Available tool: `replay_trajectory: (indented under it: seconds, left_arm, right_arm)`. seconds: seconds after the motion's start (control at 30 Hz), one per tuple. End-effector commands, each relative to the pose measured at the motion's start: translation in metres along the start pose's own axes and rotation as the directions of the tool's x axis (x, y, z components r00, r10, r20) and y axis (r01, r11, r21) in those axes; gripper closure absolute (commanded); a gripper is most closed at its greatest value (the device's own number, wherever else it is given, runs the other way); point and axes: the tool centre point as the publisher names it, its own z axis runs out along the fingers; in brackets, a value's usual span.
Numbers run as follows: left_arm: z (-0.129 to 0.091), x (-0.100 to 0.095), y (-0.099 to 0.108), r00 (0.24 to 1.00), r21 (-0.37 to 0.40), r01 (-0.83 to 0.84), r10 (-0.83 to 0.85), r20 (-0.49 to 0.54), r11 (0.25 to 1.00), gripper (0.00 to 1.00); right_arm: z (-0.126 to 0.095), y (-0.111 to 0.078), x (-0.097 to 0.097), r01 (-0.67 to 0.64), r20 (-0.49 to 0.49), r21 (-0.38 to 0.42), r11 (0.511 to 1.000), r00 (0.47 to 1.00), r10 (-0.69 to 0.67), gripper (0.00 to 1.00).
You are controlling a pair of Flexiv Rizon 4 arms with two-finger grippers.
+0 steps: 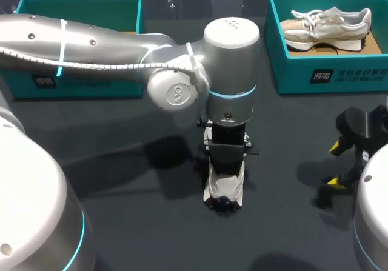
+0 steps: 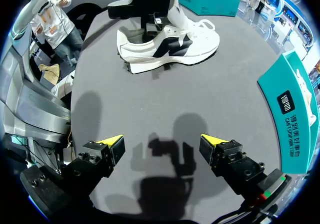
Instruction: Take the shoe out of the shoebox, open the shoe tongue, remove and reinsert the insole, then place the shoe into the shoebox
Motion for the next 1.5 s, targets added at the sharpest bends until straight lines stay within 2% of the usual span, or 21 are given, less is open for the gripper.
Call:
replay_trajectory:
  seconds: [0.03, 0.23, 0.43, 0.6, 0.73, 0.8, 0.87, 1.07, 1.27, 1.5]
  left_arm:
    - [0.016, 0.01, 0.016, 1.0, -0.068, 0.003, -0.002, 0.009, 0.998, 1.0]
    - [-0.008, 0.007, 0.019, 0.999, -0.105, -0.02, 0.024, 0.035, 0.994, 1.0]
    - [-0.035, 0.002, -0.006, 0.993, -0.099, -0.066, 0.075, 0.091, 0.993, 1.0]
    - [-0.03, -0.003, -0.027, 0.99, -0.061, -0.109, 0.114, 0.087, 0.992, 1.0]
    - [-0.005, -0.004, -0.034, 0.991, -0.027, -0.13, 0.131, 0.041, 0.991, 1.0]
    - [0.008, -0.004, -0.031, 0.991, -0.01, -0.131, 0.131, 0.024, 0.991, 1.0]
    - [0.02, -0.003, -0.023, 0.993, -0.026, -0.119, 0.119, 0.007, 0.993, 1.0]
    - [0.025, 0.003, 0.001, 0.996, -0.074, -0.089, 0.088, -0.017, 0.993, 1.0]
    - [0.001, 0.006, 0.011, 0.997, -0.138, -0.072, 0.073, 0.004, 0.988, 1.0]
    - [-0.037, 0.005, 0.004, 0.996, -0.197, -0.075, 0.084, 0.039, 0.977, 1.0]
  right_arm:
    - [-0.001, 0.0, 0.002, 0.0, 0.003, 0.001, 1.0, 1.0, 0.0, 0.0]
    - [-0.001, 0.0, 0.002, 0.0, 0.003, 0.001, 1.0, 1.0, 0.0, 0.0]
    - [-0.001, 0.0, 0.002, 0.0, 0.003, 0.001, 1.0, 1.0, 0.0, 0.0]
    - [-0.001, 0.0, 0.002, 0.0, 0.003, 0.001, 1.0, 1.0, 0.0, 0.0]
    - [-0.001, 0.0, 0.002, 0.0, 0.003, 0.001, 1.0, 1.0, 0.0, 0.0]
    - [-0.001, 0.0, 0.002, 0.0, 0.003, 0.001, 1.0, 1.0, 0.0, 0.0]
    - [-0.001, 0.0, 0.002, 0.0, 0.003, 0.001, 1.0, 1.0, 0.0, 0.0]
    - [-0.001, 0.0, 0.002, 0.0, 0.003, 0.001, 1.0, 1.0, 0.0, 0.0]
    - [-0.001, 0.0, 0.002, 0.0, 0.003, 0.001, 1.0, 1.0, 0.0, 0.0]
    - [-0.001, 0.0, 0.002, 0.0, 0.003, 0.001, 1.0, 1.0, 0.0, 0.0]
